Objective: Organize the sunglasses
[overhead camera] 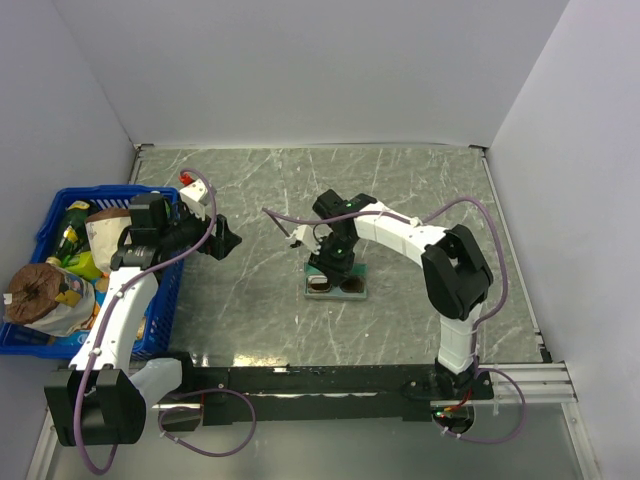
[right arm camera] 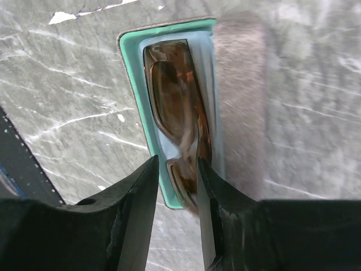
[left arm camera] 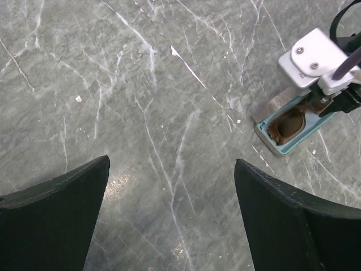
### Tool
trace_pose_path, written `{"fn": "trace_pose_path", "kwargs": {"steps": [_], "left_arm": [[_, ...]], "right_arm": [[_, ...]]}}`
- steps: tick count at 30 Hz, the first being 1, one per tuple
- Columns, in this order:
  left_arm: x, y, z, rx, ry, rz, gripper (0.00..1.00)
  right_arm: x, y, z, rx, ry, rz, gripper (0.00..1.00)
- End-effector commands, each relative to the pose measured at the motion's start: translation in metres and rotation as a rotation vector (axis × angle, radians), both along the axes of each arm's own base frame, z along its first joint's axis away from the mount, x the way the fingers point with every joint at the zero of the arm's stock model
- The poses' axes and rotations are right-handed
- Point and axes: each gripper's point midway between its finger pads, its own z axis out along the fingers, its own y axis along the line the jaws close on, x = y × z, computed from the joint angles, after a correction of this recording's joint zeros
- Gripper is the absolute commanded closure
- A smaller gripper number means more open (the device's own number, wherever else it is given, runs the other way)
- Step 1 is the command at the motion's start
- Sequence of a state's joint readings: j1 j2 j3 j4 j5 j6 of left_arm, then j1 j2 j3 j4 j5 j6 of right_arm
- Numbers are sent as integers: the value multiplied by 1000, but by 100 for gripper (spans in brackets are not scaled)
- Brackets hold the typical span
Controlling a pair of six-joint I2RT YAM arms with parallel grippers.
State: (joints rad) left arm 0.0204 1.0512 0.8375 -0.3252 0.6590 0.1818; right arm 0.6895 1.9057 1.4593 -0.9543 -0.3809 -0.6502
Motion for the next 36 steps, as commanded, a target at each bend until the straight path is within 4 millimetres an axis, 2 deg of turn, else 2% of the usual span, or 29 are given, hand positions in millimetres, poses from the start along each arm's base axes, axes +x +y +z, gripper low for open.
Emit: {"fn": "trace_pose_path", "kwargs": {"steps": [1, 7, 15, 22, 27, 30, 33, 36], "left_arm": [[0, -3, 4, -10, -27, -29, 4], [0, -3, 3, -8, -26, -29, 4], [0, -3, 4, -7, -30, -29, 4], [0, -3, 4, -8, -29, -31, 4], [0, -3, 4, -7, -30, -28, 4], [0, -3, 6, -5, -37, -31, 4], [1, -1, 8, 0, -51, -21, 4], [4, -2, 19, 1, -91, -27, 4]], "right_arm": [[6, 1, 20, 18, -94, -5, 58], [10, -3, 21, -14, -175, 10, 56], [13, -8, 7, -60, -214, 31, 50], [9, -7, 0, -79, -215, 58, 47], [-5, -5, -3, -79, -162, 88, 48], [-14, 1, 5, -35, -128, 104, 48], [-14, 4, 21, 4, -152, 112, 48], [-17, 5, 33, 37, -170, 125, 48]]}}
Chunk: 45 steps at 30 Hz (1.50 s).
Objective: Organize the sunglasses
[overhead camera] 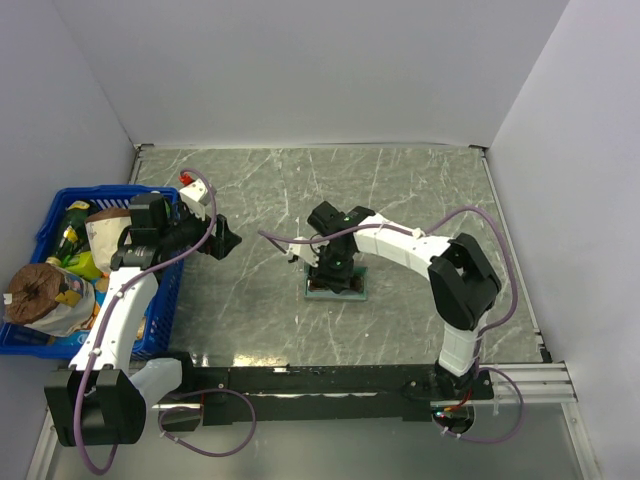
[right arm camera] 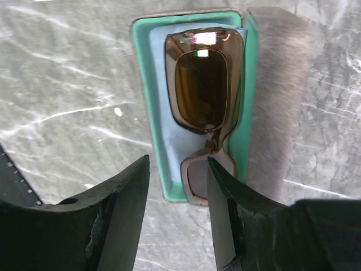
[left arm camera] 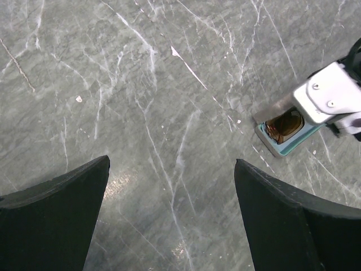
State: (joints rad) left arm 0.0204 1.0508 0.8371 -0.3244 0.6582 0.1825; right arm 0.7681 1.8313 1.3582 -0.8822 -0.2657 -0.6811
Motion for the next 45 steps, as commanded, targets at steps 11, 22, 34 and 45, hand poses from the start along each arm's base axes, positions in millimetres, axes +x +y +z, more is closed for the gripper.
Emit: {"fn": "trace_pose_path", "kwargs": {"steps": [11, 22, 34, 45], "left_arm": [[71, -73, 42, 58, -149, -80, 3], [102, -176, -23, 119, 37, -199, 4], [82, -190, -51, 131, 114, -254, 4], [71, -170, -57, 175, 107, -211, 4]], "right_arm": [[-48, -6, 33, 205, -131, 247, 49], [-60, -24, -27, 60, -82, 280, 50], [-46, -30, -56, -36, -105, 262, 50], [-11, -25, -61, -75, -215, 219, 49]]}}
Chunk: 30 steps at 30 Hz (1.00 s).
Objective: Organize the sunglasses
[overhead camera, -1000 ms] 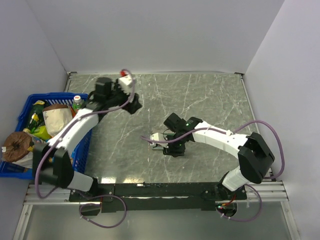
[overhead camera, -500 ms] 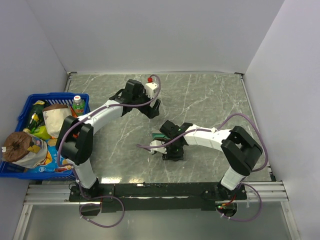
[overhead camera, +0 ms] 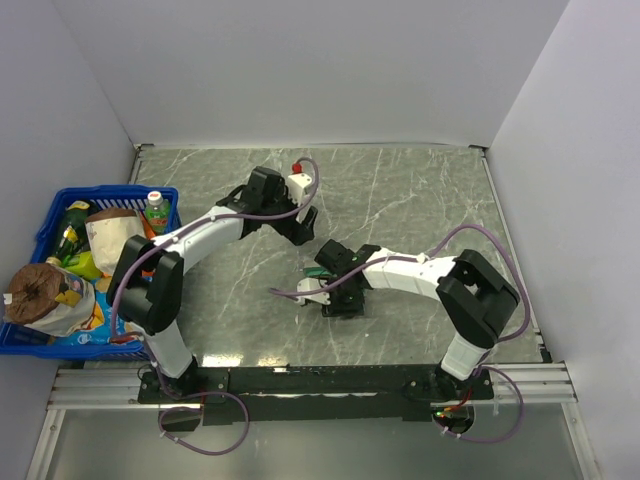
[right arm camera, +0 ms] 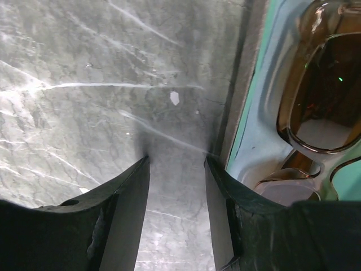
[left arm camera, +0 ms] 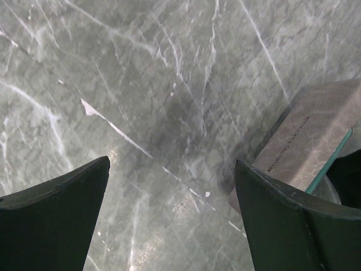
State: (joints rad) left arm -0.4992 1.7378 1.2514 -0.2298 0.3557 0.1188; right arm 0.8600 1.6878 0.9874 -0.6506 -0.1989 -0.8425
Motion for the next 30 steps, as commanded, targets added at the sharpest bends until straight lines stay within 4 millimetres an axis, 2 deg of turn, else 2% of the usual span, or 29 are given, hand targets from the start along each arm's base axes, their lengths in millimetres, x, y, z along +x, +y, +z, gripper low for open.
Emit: {"fn": "trace_pose_path", "kwargs": {"steps": [1, 13, 21, 25, 28, 30], "left_arm": [[0, 8, 23, -6, -65, 29, 3], [10, 46, 24, -55, -34, 122, 4], [8, 51, 17, -60, -11, 131, 4], [9, 53, 16, -73, 7, 139, 4], [9, 52, 15, -85, 19, 137, 4], [8, 50, 15, -96, 31, 132, 4]], "right_arm": [[37, 6, -12, -14, -131, -16, 49], [71, 15, -5, 13, -219, -62, 49], [98, 18, 4, 50, -242, -104, 49], [115, 13, 5, 55, -259, -141, 49], [121, 11, 8, 78, -250, -171, 49], [122, 10, 18, 126, -240, -202, 49]]}}
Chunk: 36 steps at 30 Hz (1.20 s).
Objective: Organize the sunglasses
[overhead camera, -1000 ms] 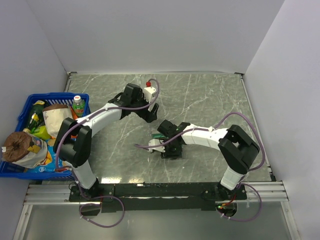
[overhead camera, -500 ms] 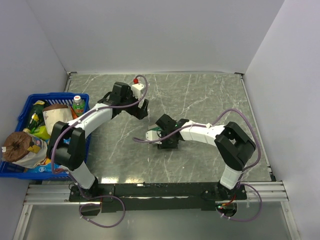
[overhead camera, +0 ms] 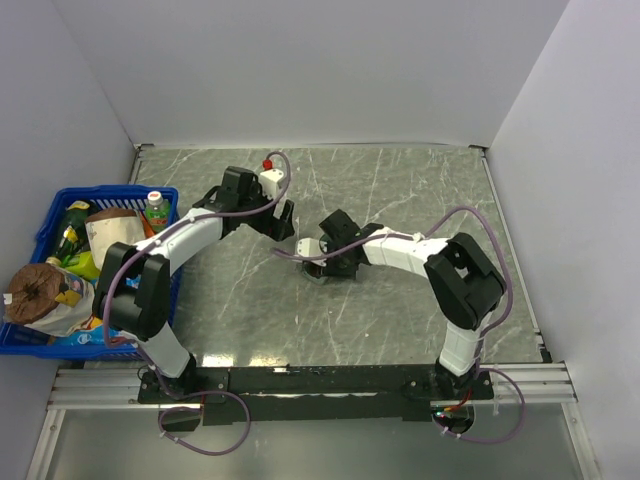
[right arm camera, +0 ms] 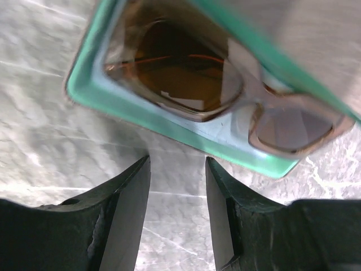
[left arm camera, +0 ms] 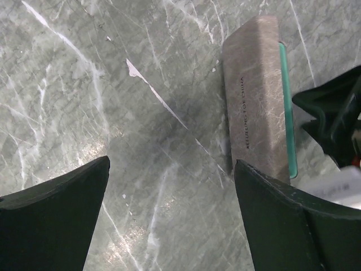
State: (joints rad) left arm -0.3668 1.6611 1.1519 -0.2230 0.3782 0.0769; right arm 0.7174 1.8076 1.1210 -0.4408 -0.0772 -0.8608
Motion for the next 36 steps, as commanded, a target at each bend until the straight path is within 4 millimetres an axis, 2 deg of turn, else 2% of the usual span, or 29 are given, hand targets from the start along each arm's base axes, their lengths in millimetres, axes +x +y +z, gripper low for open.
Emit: {"fn": "trace_pose_path", "kwargs": {"steps": [1, 4, 5, 9, 16, 19, 24, 27, 31, 36], "left_arm": [[2, -8, 19, -72, -15, -10, 4], [1, -14, 19, -94, 4, -25, 4], [1, -15, 18, -97, 11, -26, 4], [6, -25, 18, -127, 44, -51, 3], [15, -40, 22, -183, 100, -56, 1], [13, -47, 19, -193, 128, -81, 6], [5, -55, 13, -219, 166, -106, 16], [0, -58, 13, -235, 176, -121, 23], [-5, -60, 16, -250, 184, -137, 27], [-12, -67, 13, -229, 184, -156, 31]], "right_arm": [[12, -2, 13, 74, 4, -45, 49], [19, -9, 35, 165, 24, -125, 47], [23, -17, 45, 203, 47, -183, 47], [18, -22, 57, 319, 150, -252, 43], [12, -24, 51, 421, 280, -378, 41], [10, -20, 44, 446, 336, -423, 41], [11, -10, 50, 547, 463, -524, 40], [13, -13, 50, 595, 522, -603, 40], [11, -10, 40, 633, 665, -689, 41], [9, -4, 30, 660, 760, -739, 44]]}}
